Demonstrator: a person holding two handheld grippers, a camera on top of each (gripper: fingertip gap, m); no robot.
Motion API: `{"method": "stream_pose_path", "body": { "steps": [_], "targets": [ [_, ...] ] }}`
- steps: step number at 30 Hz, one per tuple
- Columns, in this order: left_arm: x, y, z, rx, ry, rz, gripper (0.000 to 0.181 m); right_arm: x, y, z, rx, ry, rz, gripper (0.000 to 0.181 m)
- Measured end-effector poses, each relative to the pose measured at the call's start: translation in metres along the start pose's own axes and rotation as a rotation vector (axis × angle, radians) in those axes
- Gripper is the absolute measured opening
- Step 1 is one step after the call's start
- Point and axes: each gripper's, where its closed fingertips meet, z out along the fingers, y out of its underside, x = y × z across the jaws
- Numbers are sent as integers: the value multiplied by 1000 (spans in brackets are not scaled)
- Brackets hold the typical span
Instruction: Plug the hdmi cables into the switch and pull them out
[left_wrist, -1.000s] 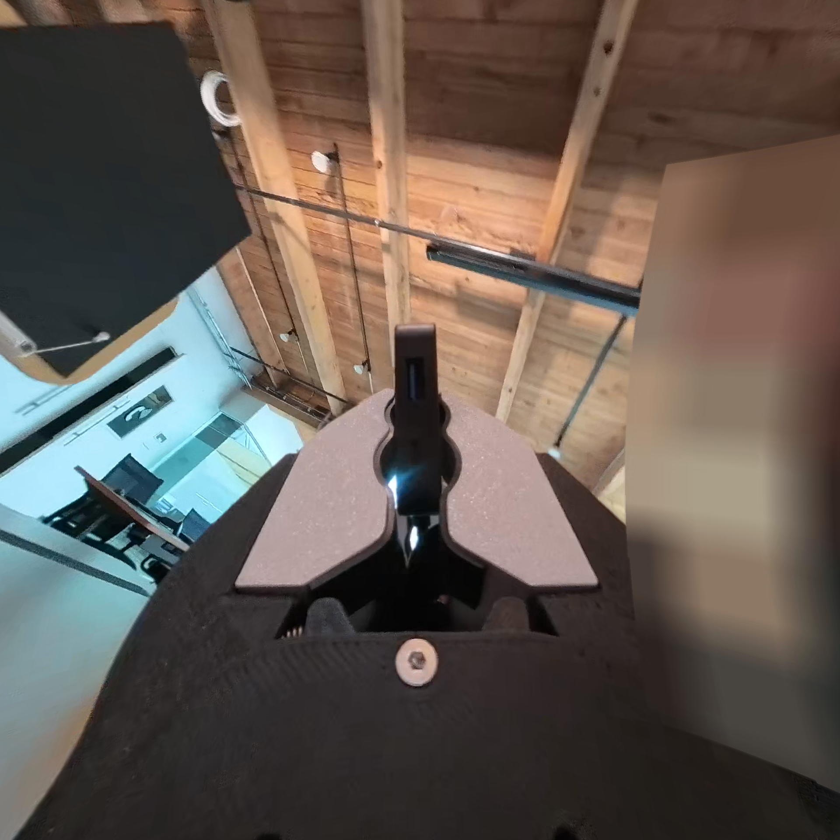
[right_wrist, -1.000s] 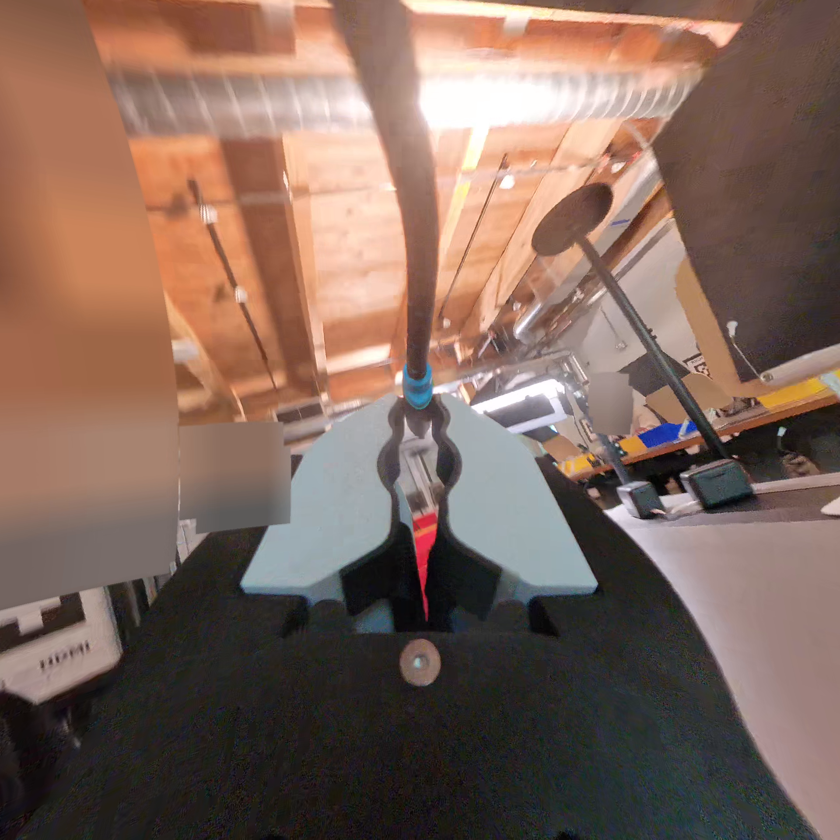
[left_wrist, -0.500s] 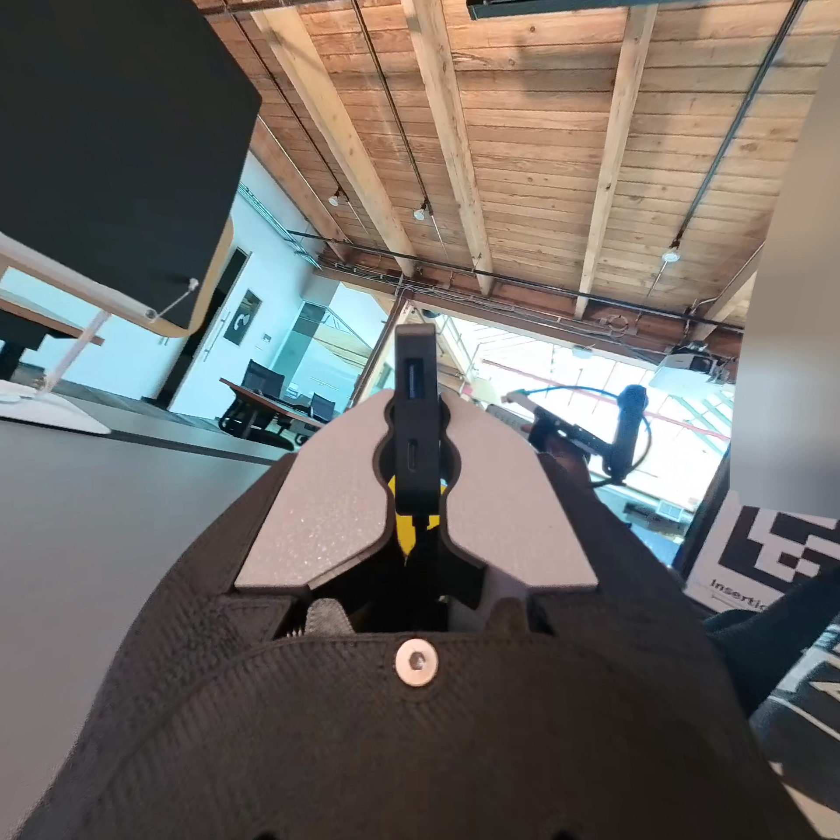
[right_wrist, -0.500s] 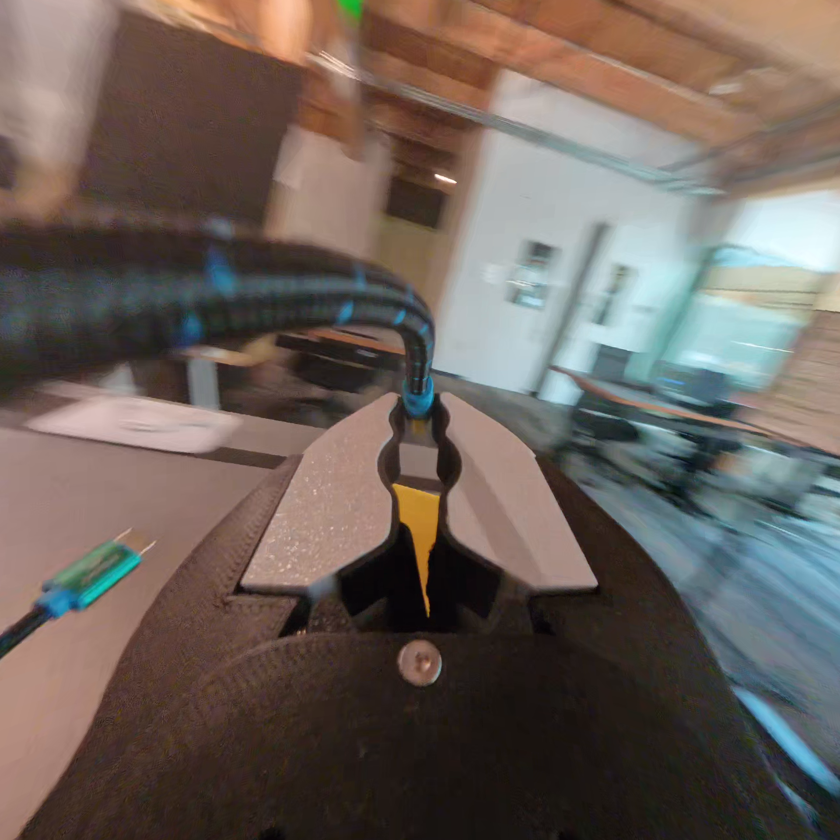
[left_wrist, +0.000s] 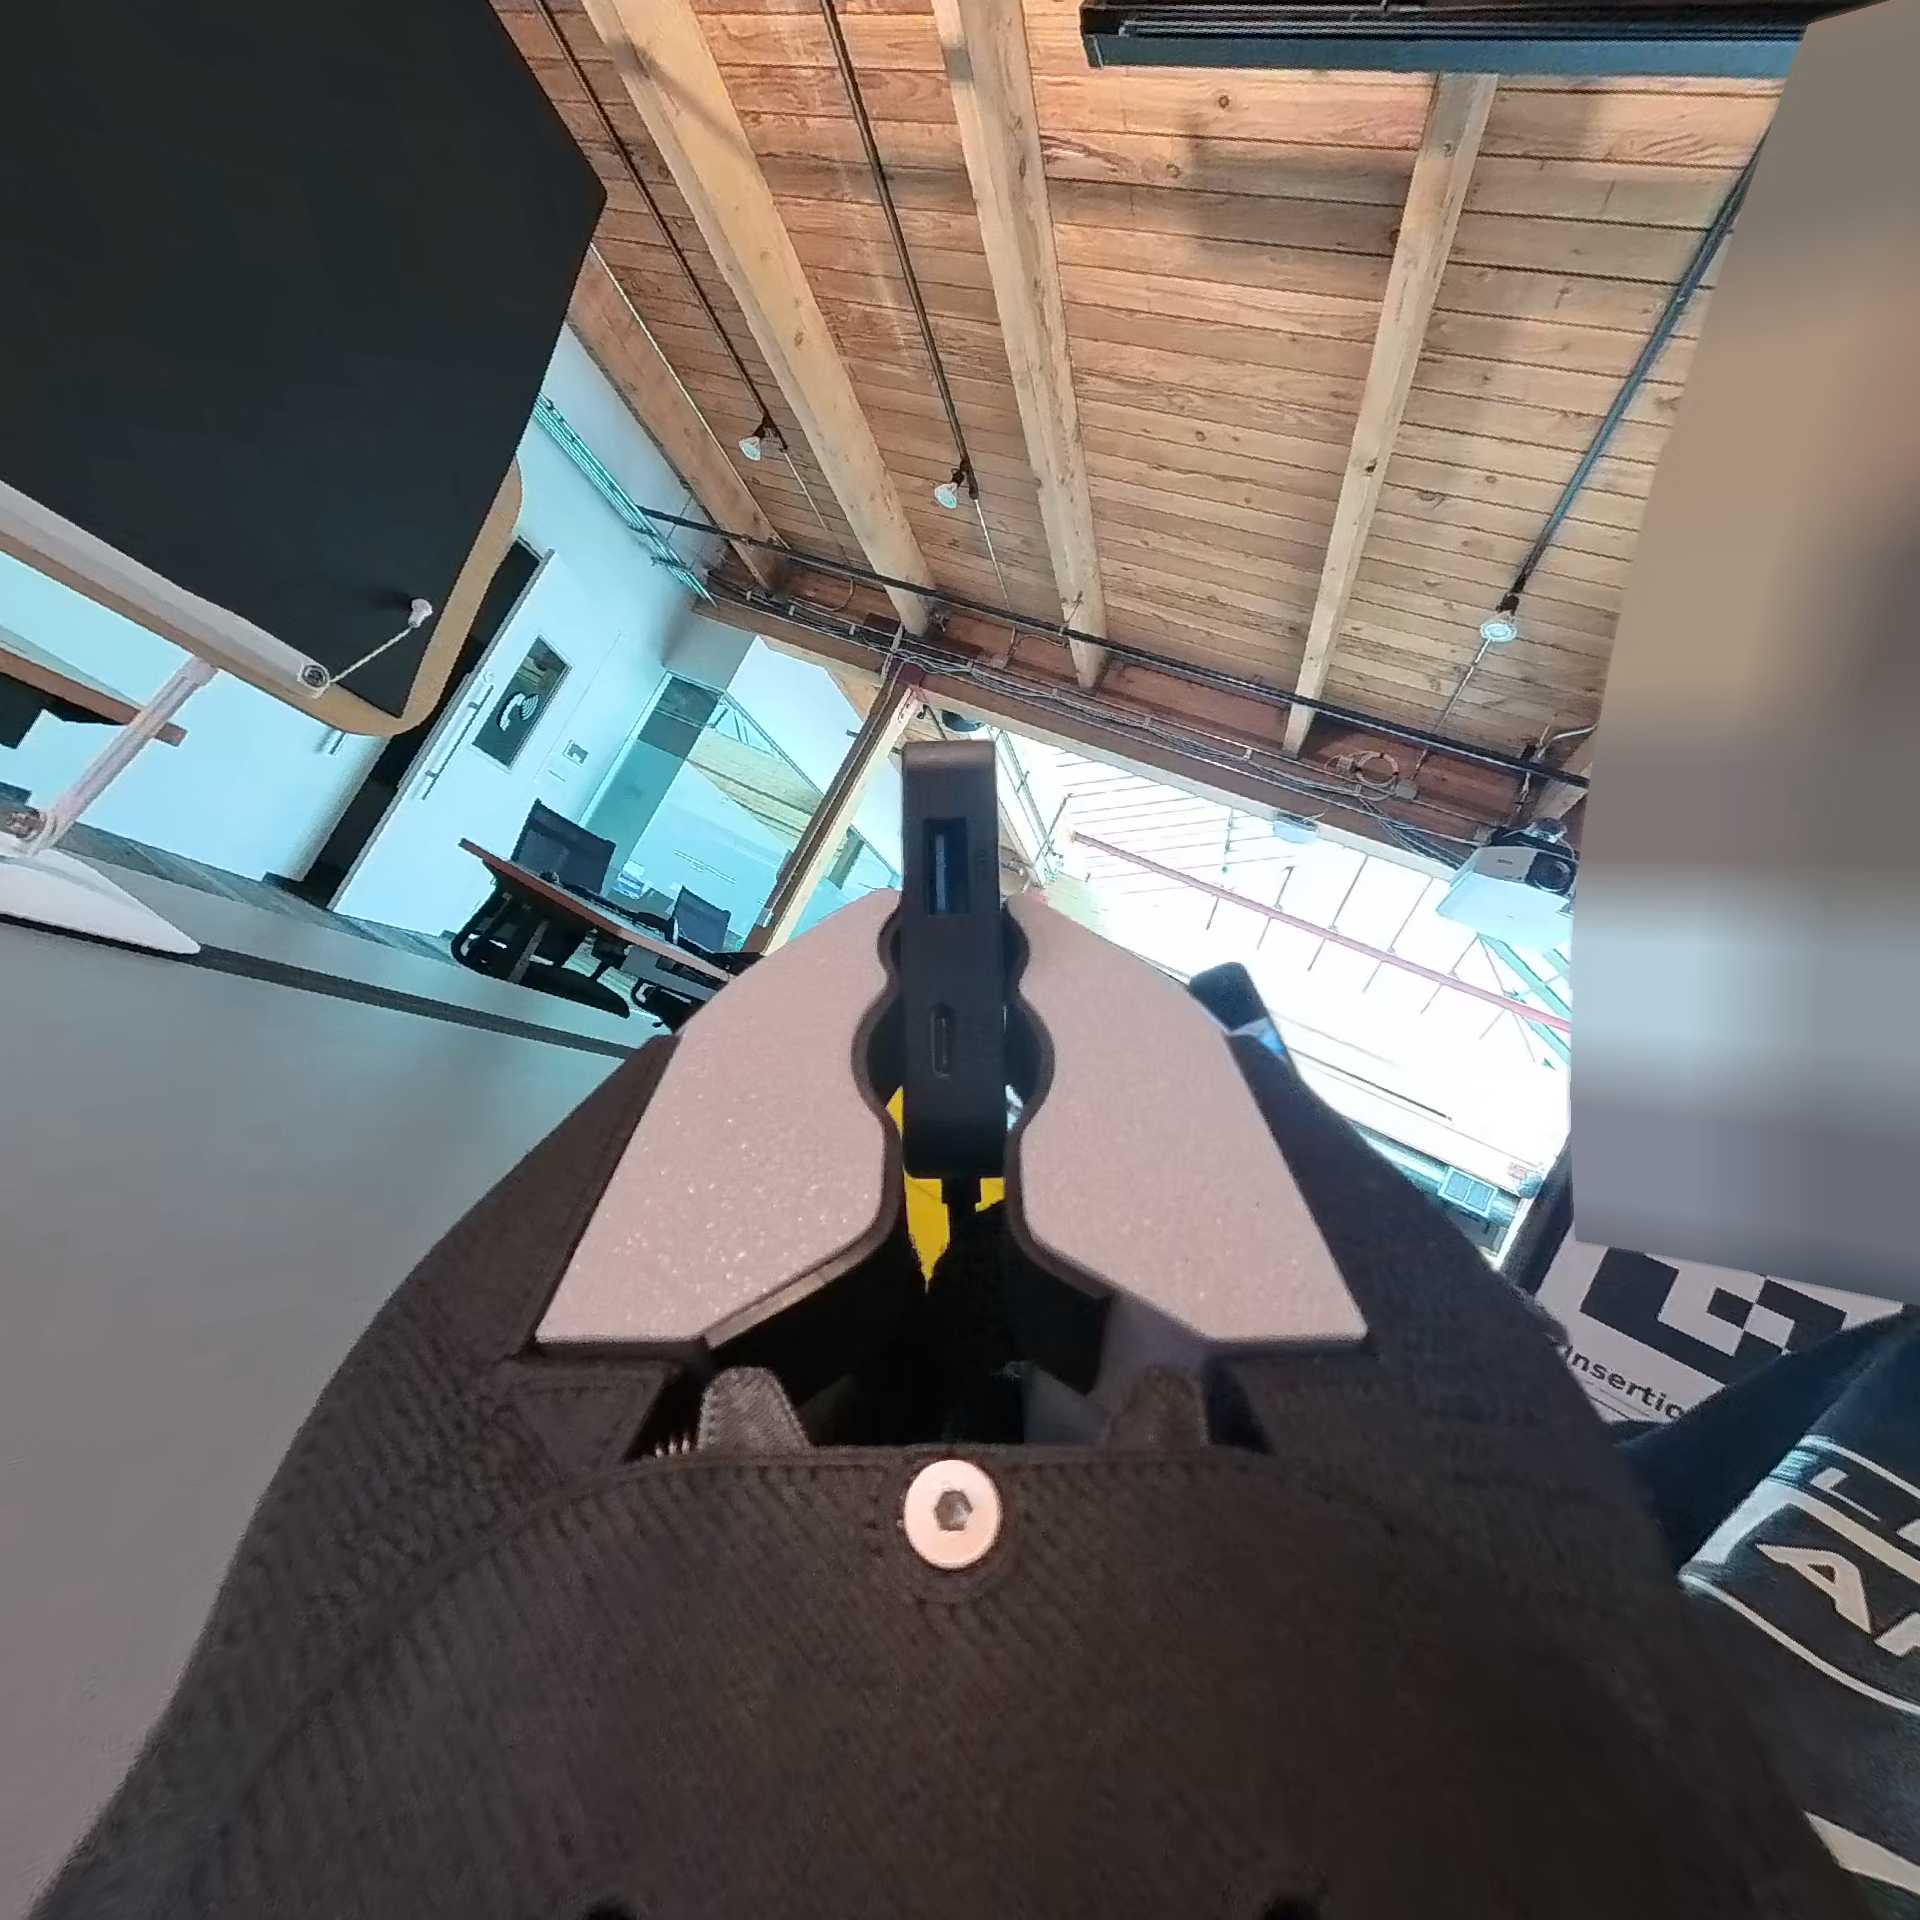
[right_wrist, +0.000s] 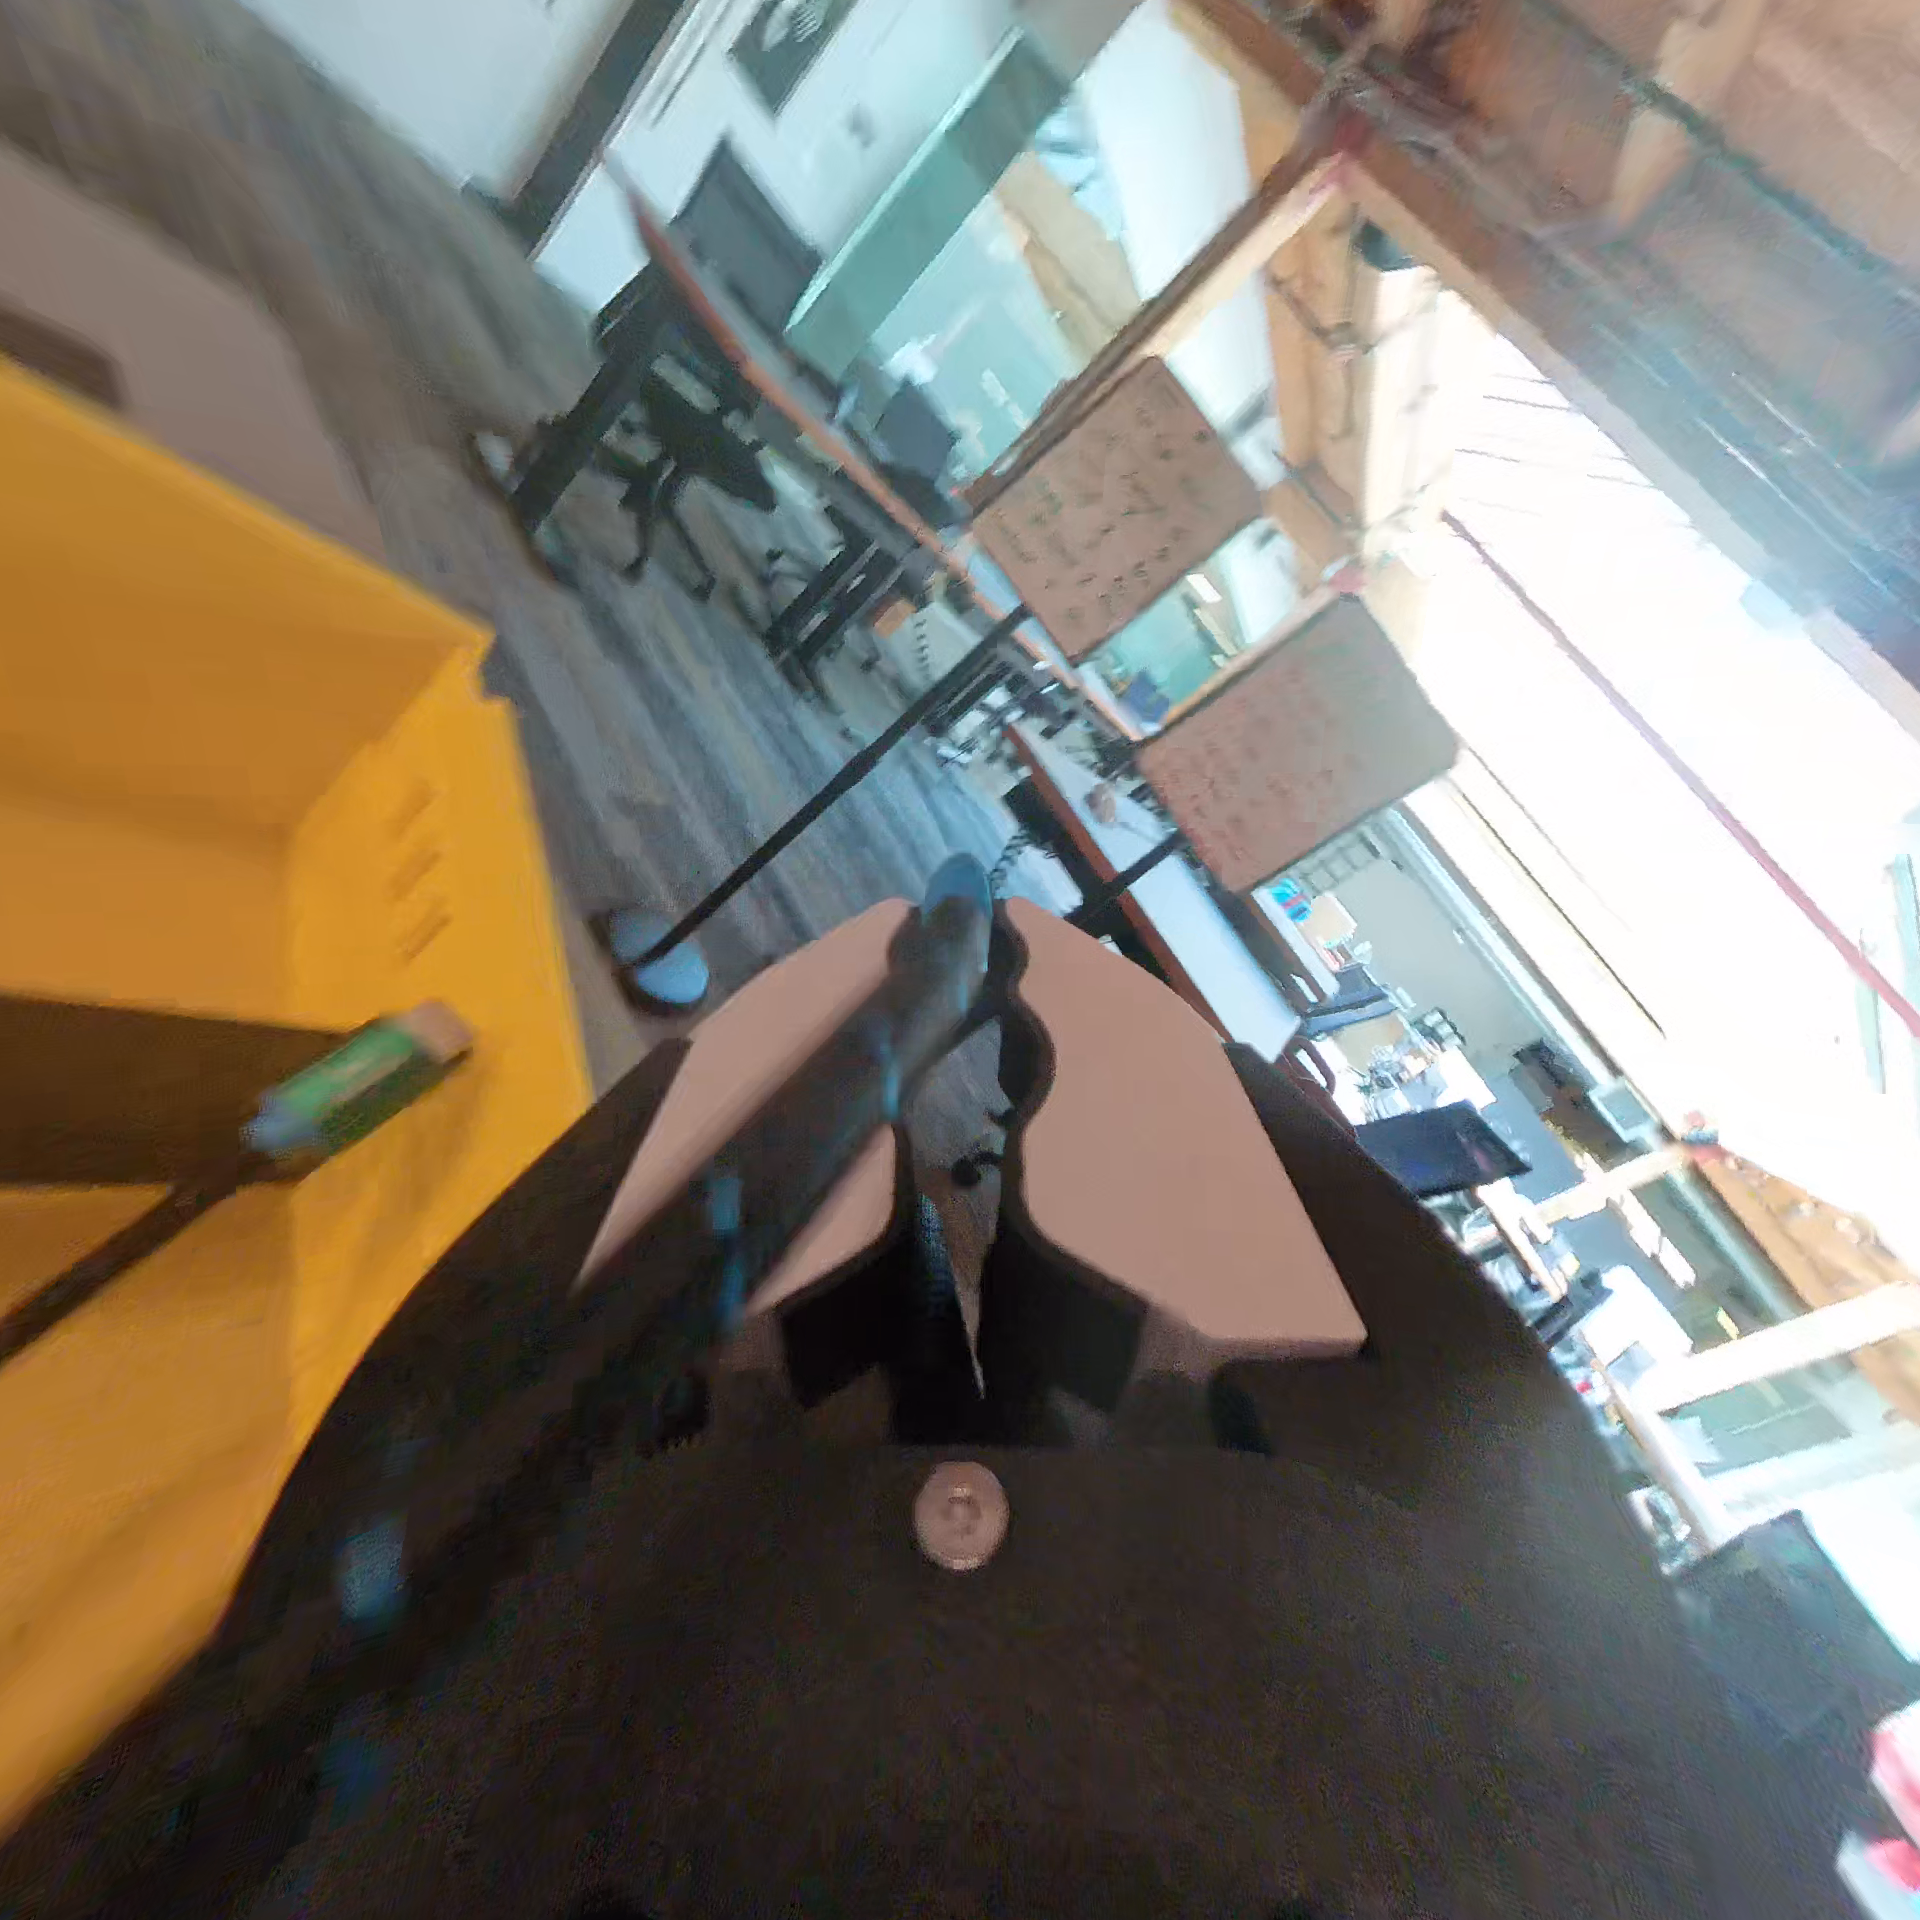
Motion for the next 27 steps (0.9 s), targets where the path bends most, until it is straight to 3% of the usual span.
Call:
{"method": "stream_pose_path", "body": {
  "steps": [5,10,12,16,21,22,23,25,27],
  "targets": [
    [1,0,-1,6,14,-24,12,-88,23,-1,-189,-401,-232,12],
    [2,0,-1,6,23,-40,12,-165,81,-47,-498,-942,-302,13],
    [1,0,-1,7,22,-43,12,-172,99,-57,-609,-1002,-314,14],
    [1,-1,-1,10,21,-48,12,-168,95,-71,-656,-1093,-168,28],
    [0,-1,-1,12,23,-60,12,-151,76,-82,-533,-1139,-60,52],
    [0,-1,-1,12,23,-62,12,-150,69,-84,-492,-1153,-33,82],
    [0,-1,-1,12,22,-62,12,-149,64,-86,-460,-1170,-25,101],
    [0,-1,-2,13,21,-63,12,-147,55,-87,-391,-1176,-8,110],
    [0,-1,-2,14,20,-64,12,-144,39,-83,-313,-1153,43,103]
  ]
}}
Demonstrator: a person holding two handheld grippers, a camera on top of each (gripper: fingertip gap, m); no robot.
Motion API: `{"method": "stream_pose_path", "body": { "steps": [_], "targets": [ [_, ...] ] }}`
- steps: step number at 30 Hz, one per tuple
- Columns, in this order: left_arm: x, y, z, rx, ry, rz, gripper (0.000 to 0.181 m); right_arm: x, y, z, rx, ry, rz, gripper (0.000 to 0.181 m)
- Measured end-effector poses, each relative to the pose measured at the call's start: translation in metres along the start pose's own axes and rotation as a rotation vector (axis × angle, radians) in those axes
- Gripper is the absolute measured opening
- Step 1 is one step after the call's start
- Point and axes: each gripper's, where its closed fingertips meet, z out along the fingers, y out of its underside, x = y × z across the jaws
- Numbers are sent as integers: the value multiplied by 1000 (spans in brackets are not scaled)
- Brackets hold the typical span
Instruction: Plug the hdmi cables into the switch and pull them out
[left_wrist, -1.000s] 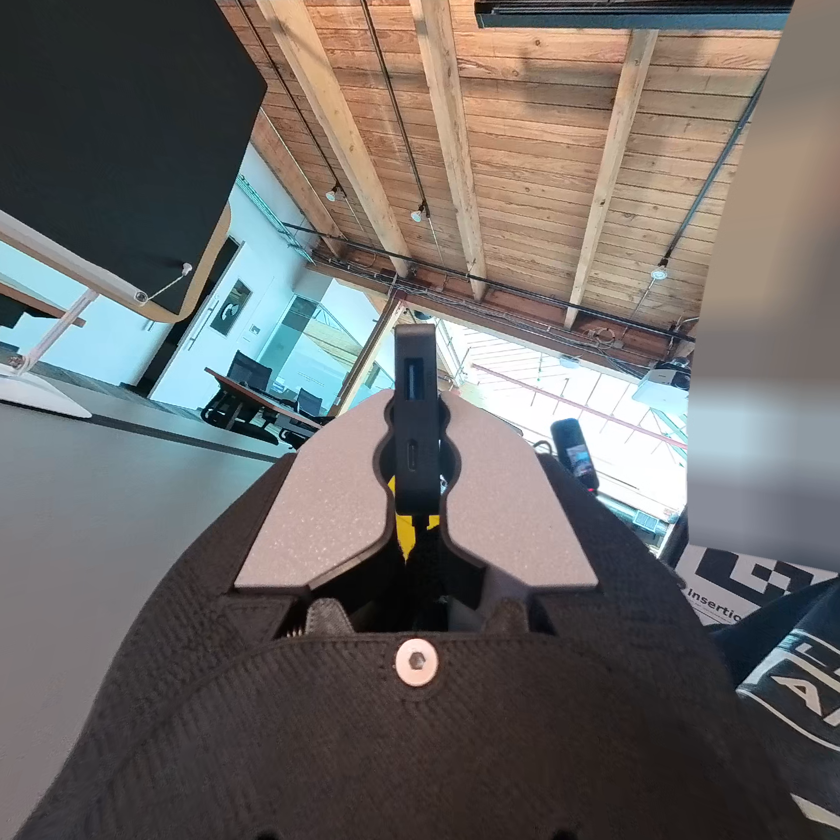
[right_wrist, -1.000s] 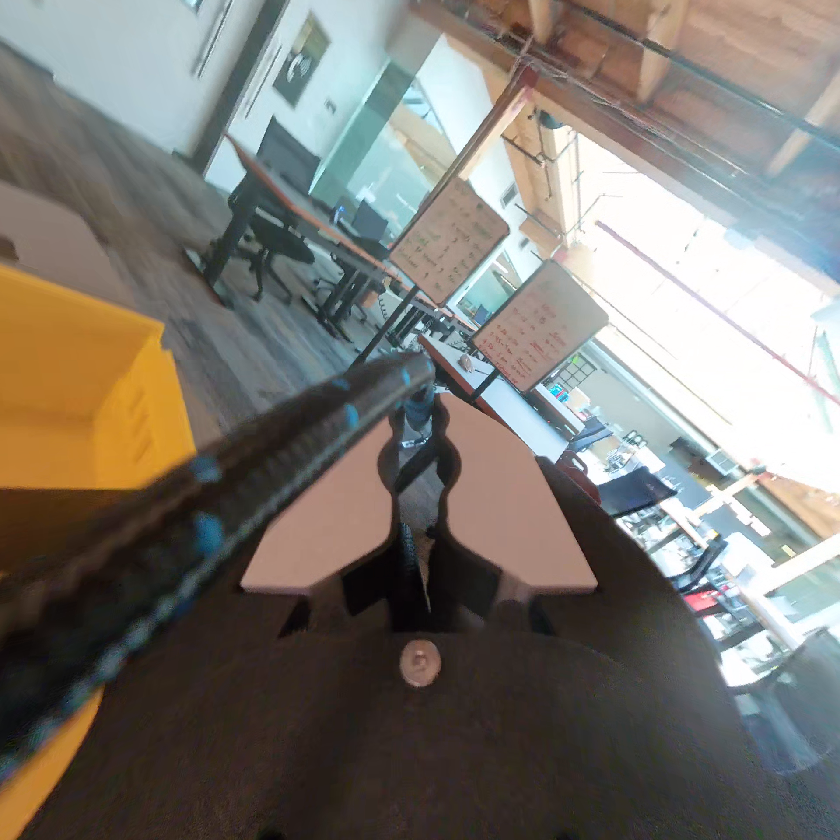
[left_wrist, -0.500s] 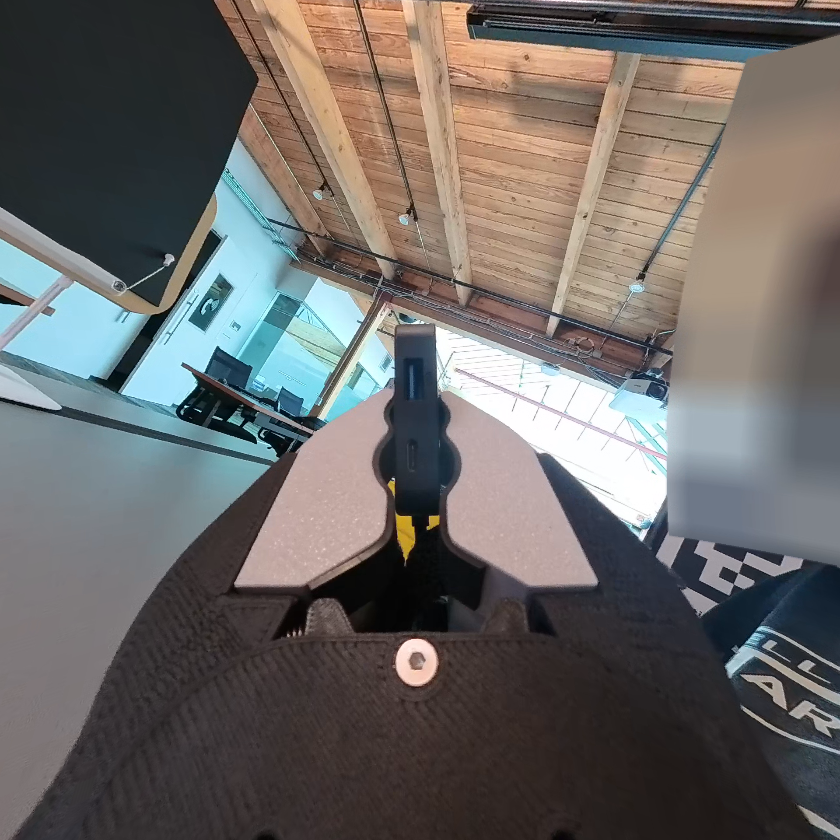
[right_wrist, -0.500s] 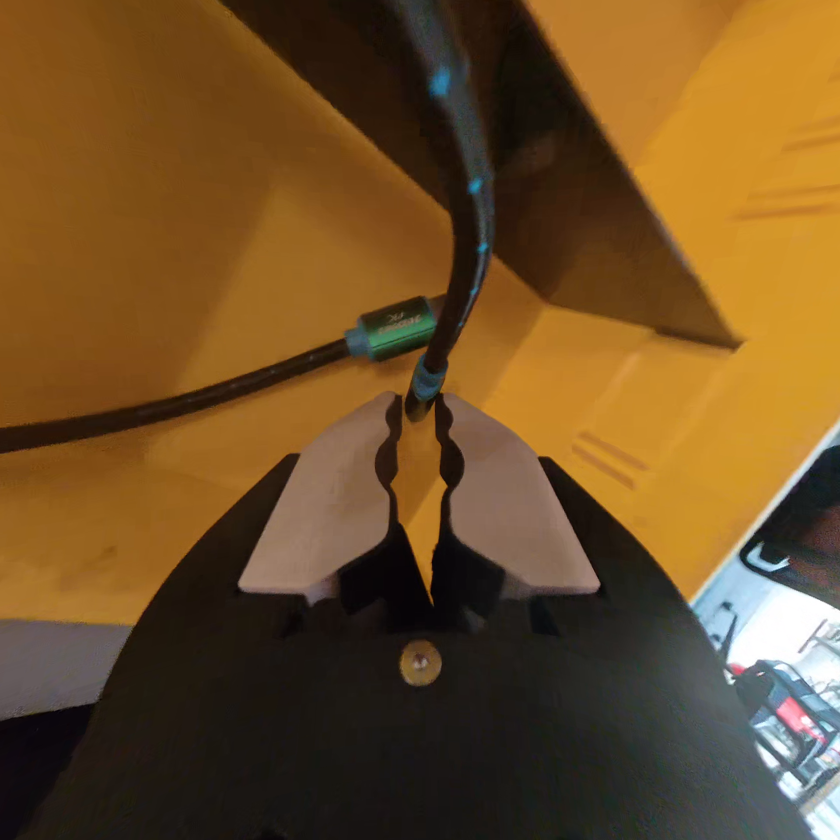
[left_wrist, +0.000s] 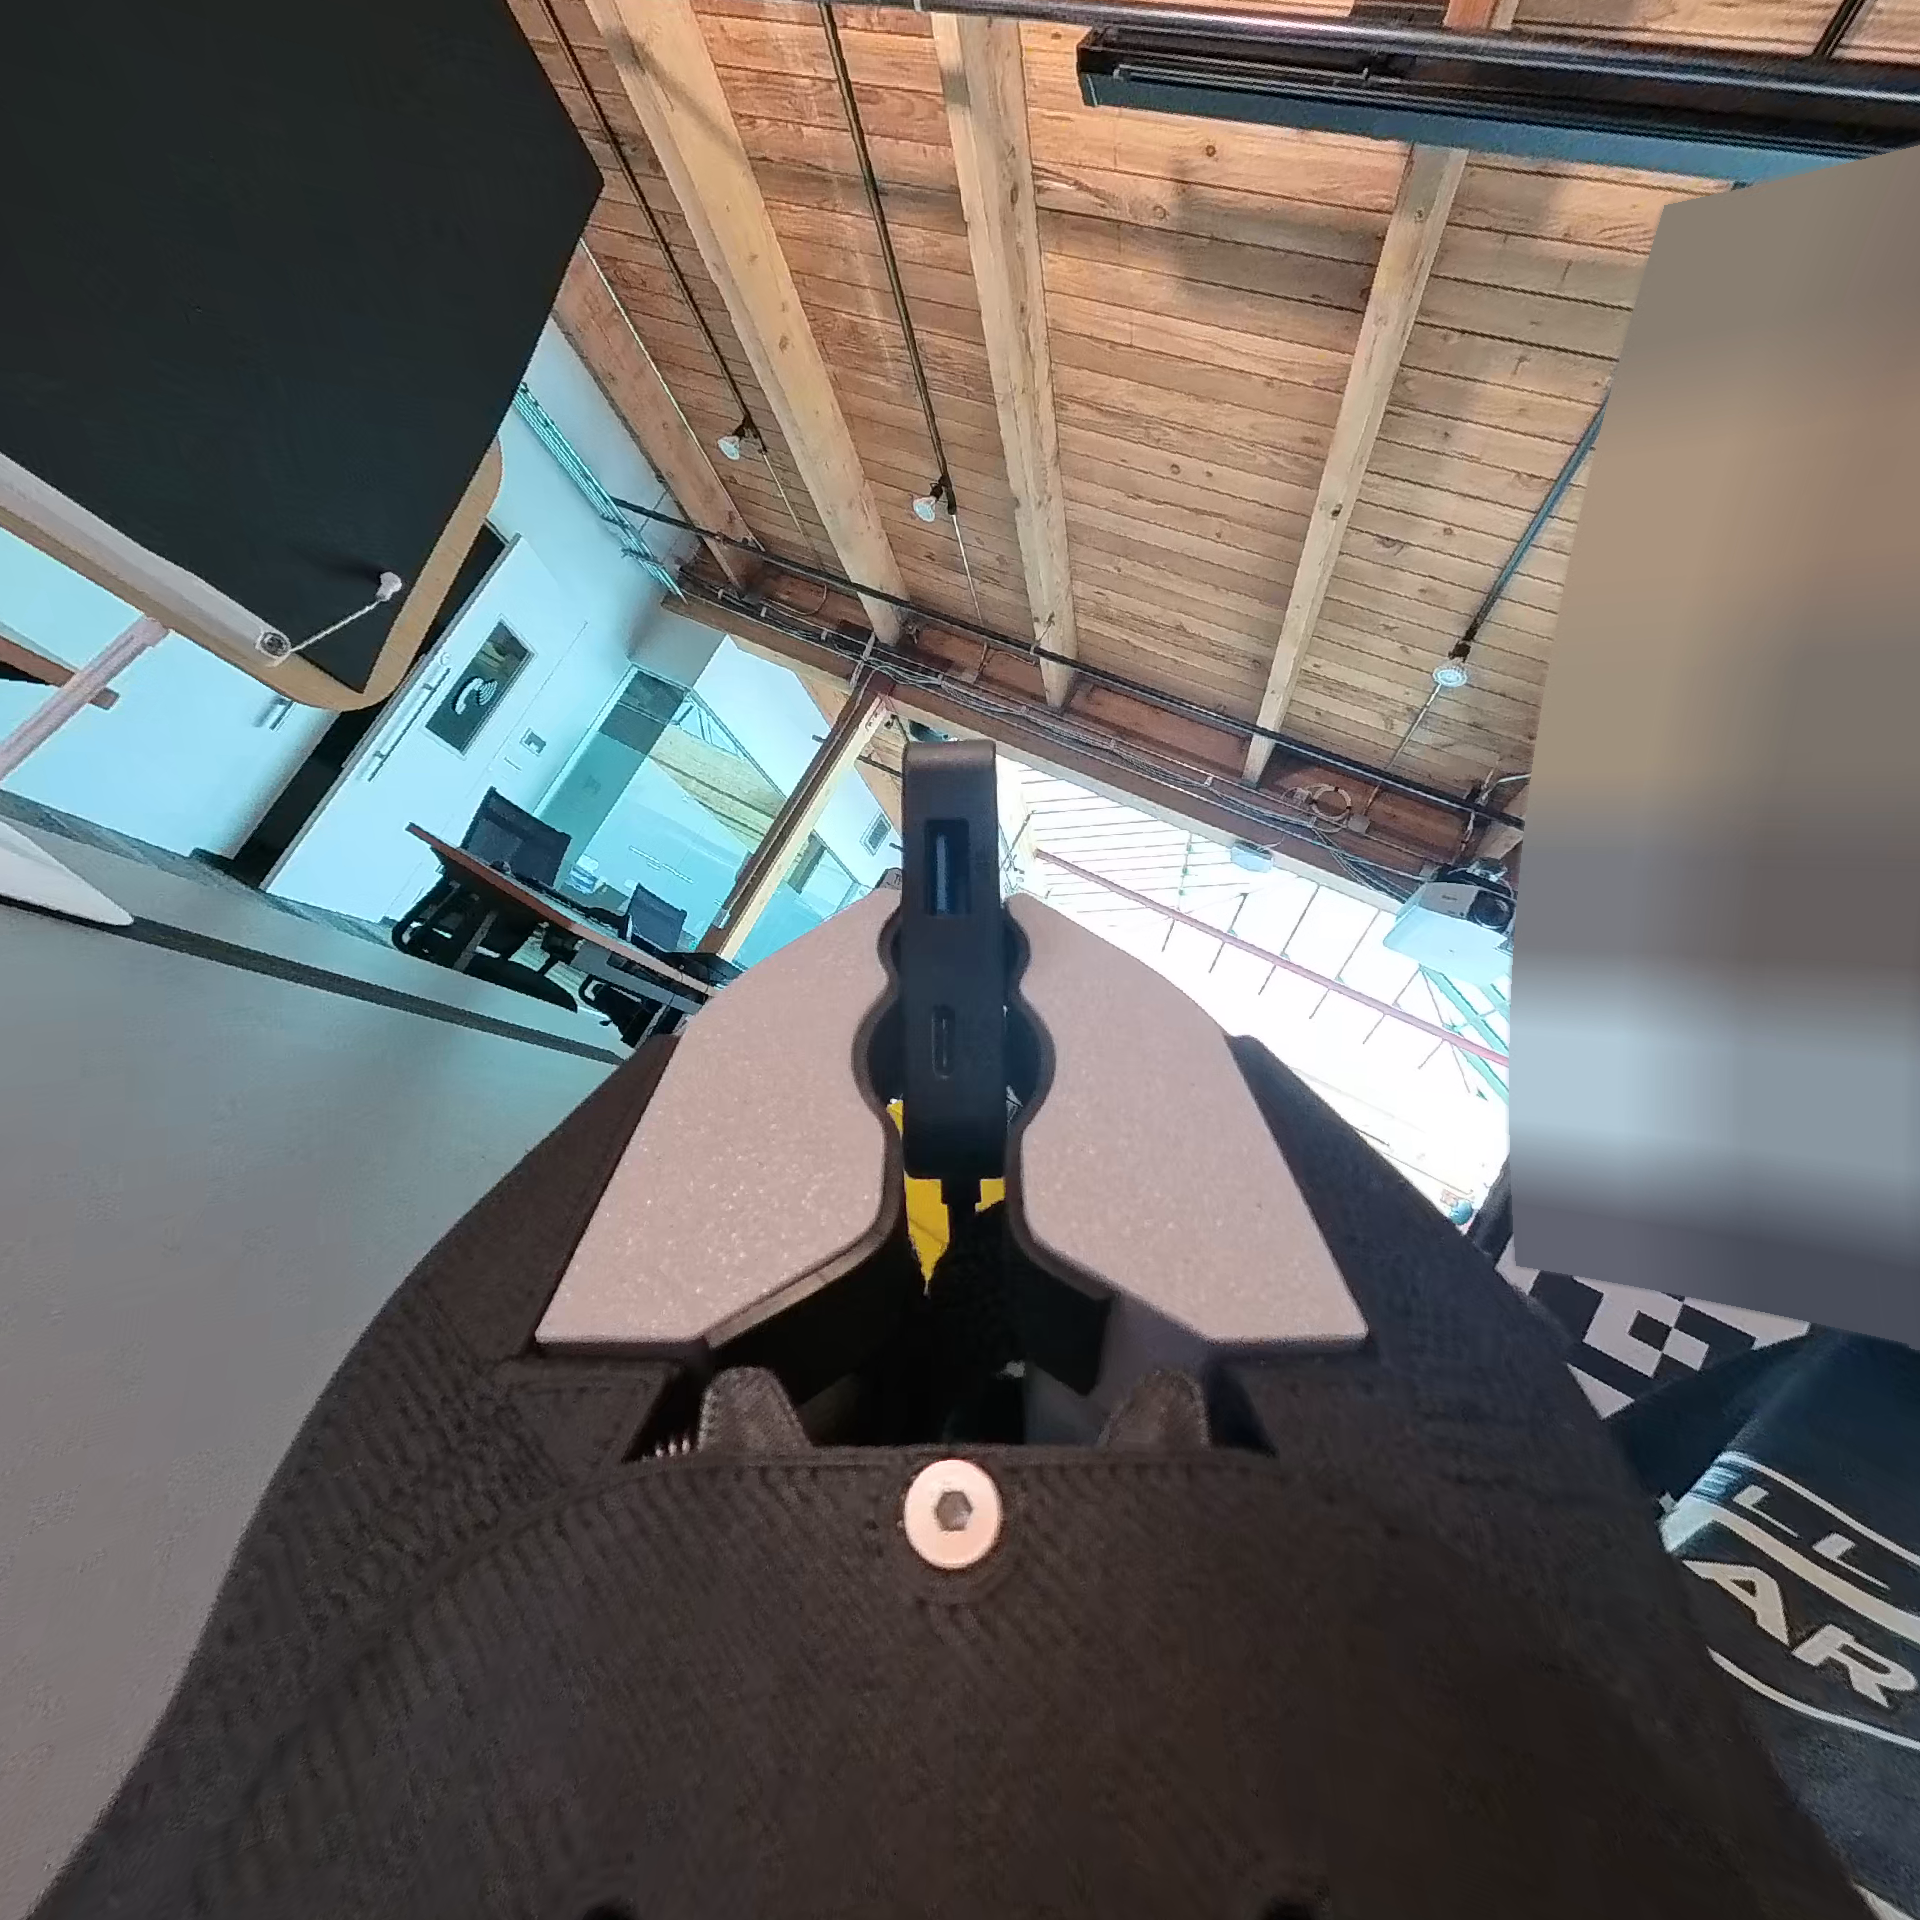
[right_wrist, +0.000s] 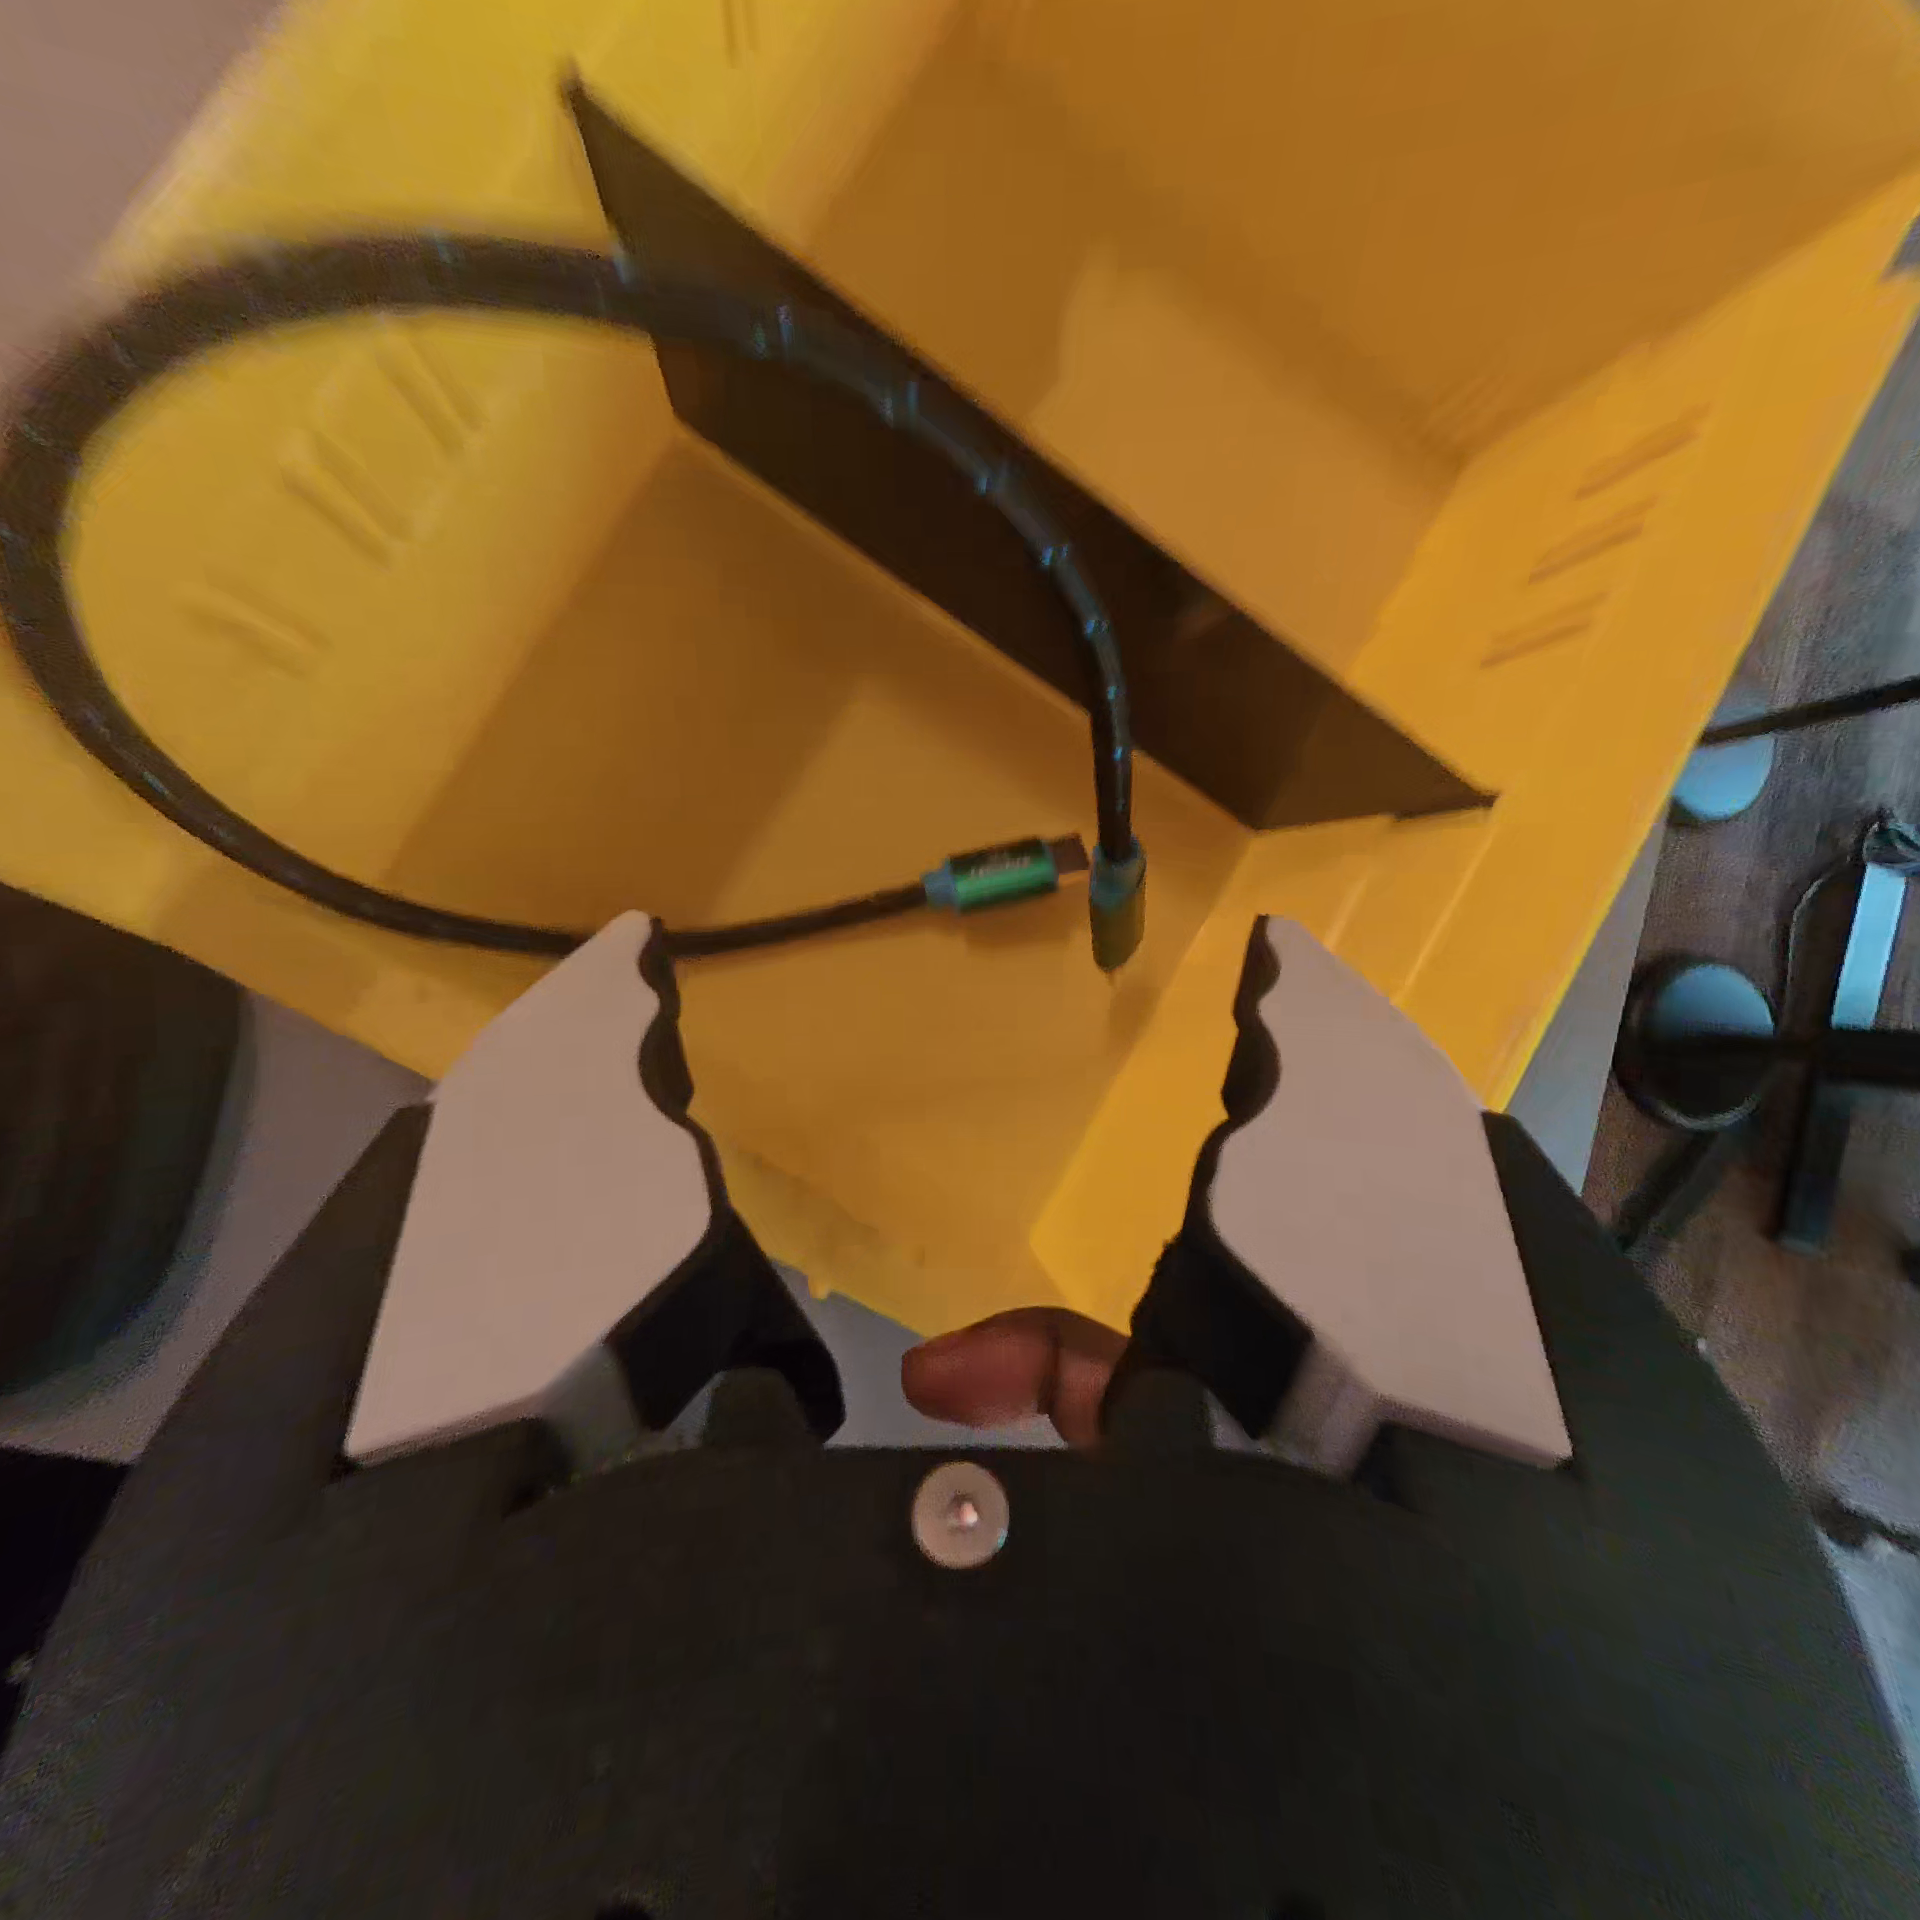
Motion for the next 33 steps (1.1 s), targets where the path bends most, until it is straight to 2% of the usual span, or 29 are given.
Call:
{"method": "stream_pose_path", "body": {
  "steps": [6,9,11,13,15,17,25,31,33],
  "targets": [
    [0,-1,0,3,1,-5,12,-30,-67,-34,389,-166,25,59],
    [0,-1,0,5,2,-10,12,-37,-95,-51,561,-198,57,44],
    [0,-1,-1,7,1,-13,13,-42,-105,-52,612,-232,77,35],
    [0,-1,-1,9,1,-14,12,-49,-94,-31,505,-272,54,28],
    [-1,-2,-1,11,0,-14,12,-45,-82,-5,392,-242,49,31],
    [-1,-2,-1,11,-1,-15,12,-44,-79,10,351,-251,69,30],
    [-1,-2,-1,13,-3,-20,12,-50,-64,48,207,-276,90,34],
    [-1,-1,-1,12,-5,-15,13,-56,-29,85,-67,-230,19,36],
    [-1,-1,-1,10,-6,-12,12,-56,-27,86,-81,-214,-3,36]
  ]
}}
